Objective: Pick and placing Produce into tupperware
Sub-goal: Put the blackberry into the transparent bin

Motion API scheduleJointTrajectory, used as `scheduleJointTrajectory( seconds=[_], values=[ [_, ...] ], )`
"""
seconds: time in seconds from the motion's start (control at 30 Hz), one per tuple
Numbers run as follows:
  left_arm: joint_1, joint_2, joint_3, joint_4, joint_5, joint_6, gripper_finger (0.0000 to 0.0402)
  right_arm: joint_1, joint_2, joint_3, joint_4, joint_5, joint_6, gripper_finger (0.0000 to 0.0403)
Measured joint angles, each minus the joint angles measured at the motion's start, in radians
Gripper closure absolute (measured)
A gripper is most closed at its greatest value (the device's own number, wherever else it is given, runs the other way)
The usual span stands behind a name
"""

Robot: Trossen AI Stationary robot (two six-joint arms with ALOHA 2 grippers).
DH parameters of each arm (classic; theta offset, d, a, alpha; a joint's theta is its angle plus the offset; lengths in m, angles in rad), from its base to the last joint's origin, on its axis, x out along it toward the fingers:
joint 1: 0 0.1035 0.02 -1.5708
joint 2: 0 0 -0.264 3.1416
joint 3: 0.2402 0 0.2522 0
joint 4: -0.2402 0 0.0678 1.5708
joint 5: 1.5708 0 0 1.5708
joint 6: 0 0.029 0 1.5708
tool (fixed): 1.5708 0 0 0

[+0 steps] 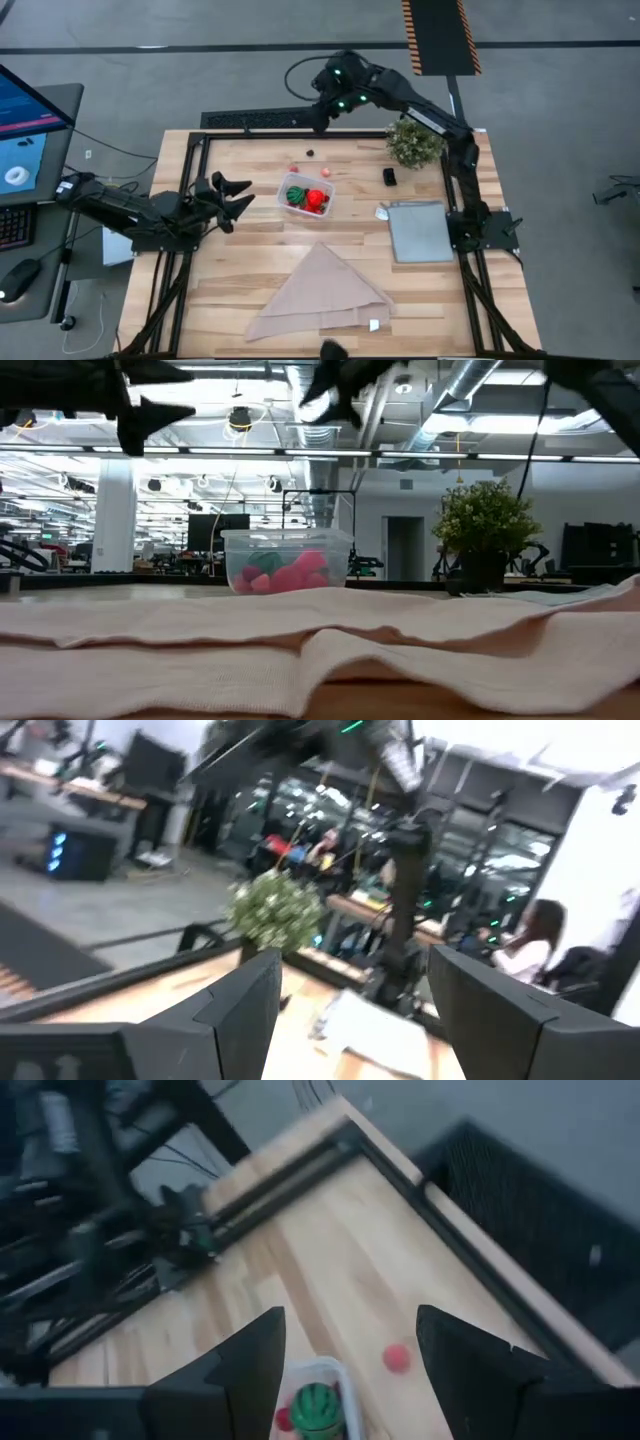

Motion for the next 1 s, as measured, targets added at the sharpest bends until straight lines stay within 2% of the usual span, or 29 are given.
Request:
scheduleJointTrajectory(
  seconds=[0.1,0.23,0.33,0.47,0.6,0.87,1.0],
  values=[
    [0.057,0.001,0.018,-0.094,0.014,-0.069,0.0161,0.061,-0.068,0.000,0.000,0.045,-0.040,0.0155],
    [0.142,0.020,0.078,-0.216,0.107,-0.106,0.0161,0.147,-0.118,0.000,-0.006,0.095,-0.060,0.0155],
    [0.201,0.055,0.123,-0.245,0.182,-0.110,0.0161,0.222,-0.135,0.000,-0.017,0.157,-0.063,0.0155],
    [0.292,0.117,0.199,-0.319,0.258,-0.132,0.0161,0.299,-0.138,0.000,-0.083,0.297,-0.083,0.0155],
    [0.410,0.208,0.265,-0.404,0.314,-0.149,0.0161,0.300,-0.138,0.000,-0.142,0.410,-0.070,0.0155],
    [0.663,0.419,0.369,-0.420,0.524,-0.211,0.0161,0.357,-0.140,0.000,-0.168,0.411,-0.097,0.0155],
    [0.731,0.491,0.389,-0.421,0.631,-0.215,0.0161,0.426,-0.150,-0.001,-0.132,0.397,-0.184,0.0155]
  ],
)
